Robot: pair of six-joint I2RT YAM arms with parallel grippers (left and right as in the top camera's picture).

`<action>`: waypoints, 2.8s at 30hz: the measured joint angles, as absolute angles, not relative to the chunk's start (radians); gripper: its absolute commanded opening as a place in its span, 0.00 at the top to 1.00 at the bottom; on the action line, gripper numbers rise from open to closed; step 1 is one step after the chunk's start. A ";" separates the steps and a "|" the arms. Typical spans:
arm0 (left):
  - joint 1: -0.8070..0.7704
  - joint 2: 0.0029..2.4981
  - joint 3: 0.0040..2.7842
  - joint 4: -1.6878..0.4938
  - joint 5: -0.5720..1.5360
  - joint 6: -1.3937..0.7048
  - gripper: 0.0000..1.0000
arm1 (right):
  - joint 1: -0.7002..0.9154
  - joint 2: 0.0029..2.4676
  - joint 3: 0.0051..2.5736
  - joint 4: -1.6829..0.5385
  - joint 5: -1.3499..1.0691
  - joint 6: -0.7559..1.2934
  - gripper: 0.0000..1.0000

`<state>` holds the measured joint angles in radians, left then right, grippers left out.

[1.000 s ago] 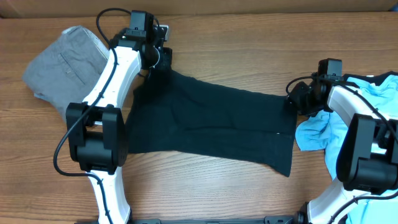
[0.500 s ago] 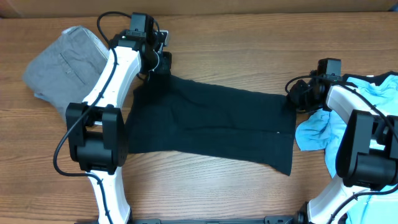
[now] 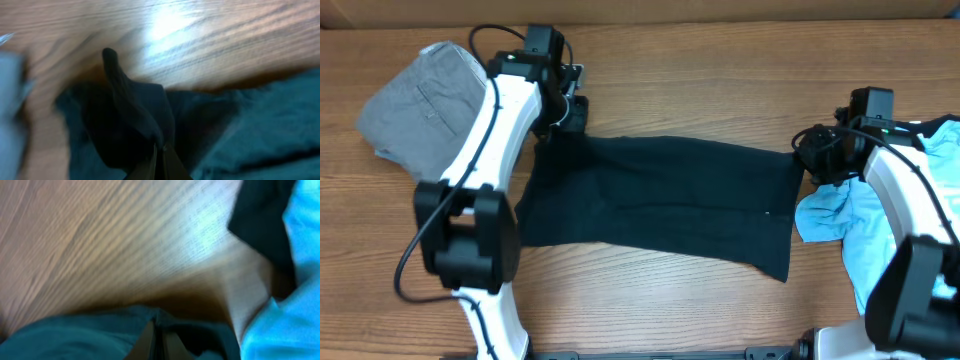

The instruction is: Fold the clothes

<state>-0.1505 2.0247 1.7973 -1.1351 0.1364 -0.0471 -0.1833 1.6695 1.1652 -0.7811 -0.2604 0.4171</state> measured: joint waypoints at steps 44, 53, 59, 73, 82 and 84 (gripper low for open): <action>-0.089 1.927 1.516 -1.419 0.031 -0.017 0.00 | -0.210 1.550 0.918 -1.018 -0.168 0.418 0.27; -0.089 1.888 1.678 -1.475 0.109 0.041 0.00 | -0.210 1.555 0.759 -0.856 -0.224 0.418 0.25; -0.089 1.786 1.729 -1.475 0.195 0.064 0.00 | -0.215 1.523 0.697 -0.698 -0.339 0.417 0.72; -0.082 1.610 1.736 -1.501 0.206 0.082 0.00 | -0.215 1.494 0.775 -0.937 -0.319 0.395 0.96; -0.035 1.603 1.736 -1.539 0.205 0.081 0.00 | -0.205 1.301 0.978 -1.091 -0.186 0.391 0.96; -0.031 1.603 1.736 -1.539 0.217 0.080 0.00 | -0.178 1.275 0.989 -1.101 -0.173 0.392 0.96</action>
<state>-0.0315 1.6028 1.7363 -1.5391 0.2169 0.0799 -0.1776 1.2747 0.9890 -1.1007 -0.1734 0.3916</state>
